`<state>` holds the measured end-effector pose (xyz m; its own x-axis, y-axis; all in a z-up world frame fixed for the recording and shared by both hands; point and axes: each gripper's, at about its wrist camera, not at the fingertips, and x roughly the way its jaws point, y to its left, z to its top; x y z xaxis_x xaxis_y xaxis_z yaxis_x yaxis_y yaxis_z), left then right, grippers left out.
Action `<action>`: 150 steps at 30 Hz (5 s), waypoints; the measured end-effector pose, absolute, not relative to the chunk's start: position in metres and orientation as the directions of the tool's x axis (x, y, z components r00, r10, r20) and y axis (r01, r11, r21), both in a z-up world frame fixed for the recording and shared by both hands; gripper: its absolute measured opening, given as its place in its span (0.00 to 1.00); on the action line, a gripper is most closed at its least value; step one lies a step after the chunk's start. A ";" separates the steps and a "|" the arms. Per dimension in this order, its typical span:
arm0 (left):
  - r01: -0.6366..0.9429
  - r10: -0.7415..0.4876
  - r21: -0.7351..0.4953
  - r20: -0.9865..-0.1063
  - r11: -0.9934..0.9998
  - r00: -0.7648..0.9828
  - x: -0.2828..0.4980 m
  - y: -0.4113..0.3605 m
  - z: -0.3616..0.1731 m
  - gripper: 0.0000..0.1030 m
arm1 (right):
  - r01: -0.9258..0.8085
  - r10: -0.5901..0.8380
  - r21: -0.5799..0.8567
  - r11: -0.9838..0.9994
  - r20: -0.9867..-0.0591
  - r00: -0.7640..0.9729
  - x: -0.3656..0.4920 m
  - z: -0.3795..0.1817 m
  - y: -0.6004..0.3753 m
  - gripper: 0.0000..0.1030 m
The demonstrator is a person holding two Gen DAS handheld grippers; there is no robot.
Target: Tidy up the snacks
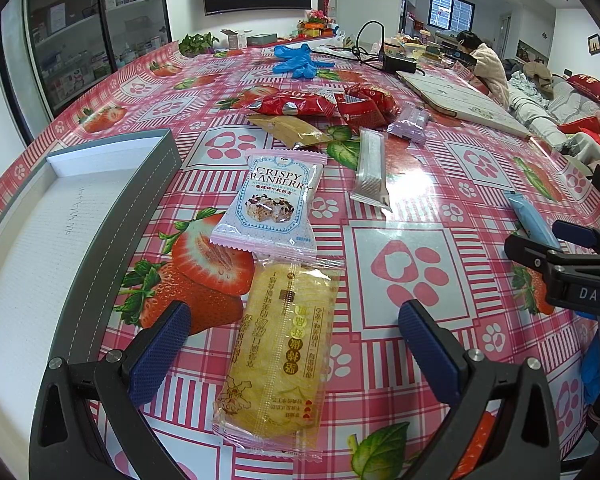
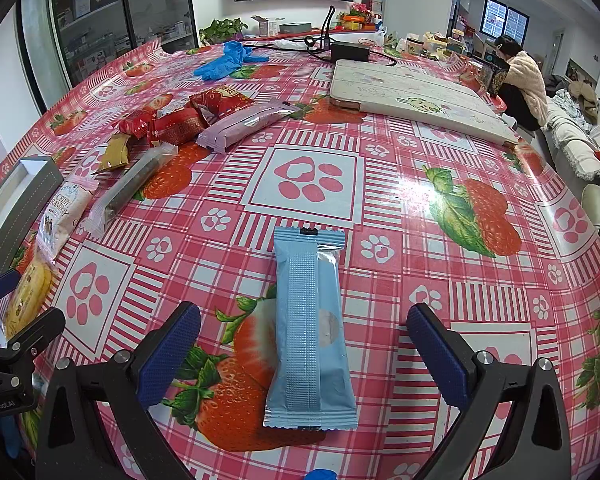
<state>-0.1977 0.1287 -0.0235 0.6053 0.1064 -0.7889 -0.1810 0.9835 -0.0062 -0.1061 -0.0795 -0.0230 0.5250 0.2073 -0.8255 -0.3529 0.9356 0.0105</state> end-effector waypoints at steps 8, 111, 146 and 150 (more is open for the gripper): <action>-0.181 0.106 -0.006 -0.789 0.983 0.606 -0.198 0.129 -0.024 1.00 | -0.353 0.207 0.010 0.936 -0.826 0.525 -0.106 -0.023 -0.080 1.00; -0.259 0.038 -0.212 -0.700 0.942 0.713 -0.271 0.243 0.082 0.38 | -0.520 0.473 0.291 0.803 -0.842 0.259 -0.127 0.065 0.061 0.24; -0.294 0.045 -0.258 -0.677 0.921 0.735 -0.340 0.258 0.101 0.78 | -0.468 0.377 0.137 0.873 -0.799 0.469 -0.234 0.140 0.055 0.99; -0.263 0.024 -0.261 -0.664 0.929 0.747 -0.356 0.235 0.124 0.80 | -0.479 0.406 0.149 0.865 -0.769 0.494 -0.254 0.155 0.025 0.99</action>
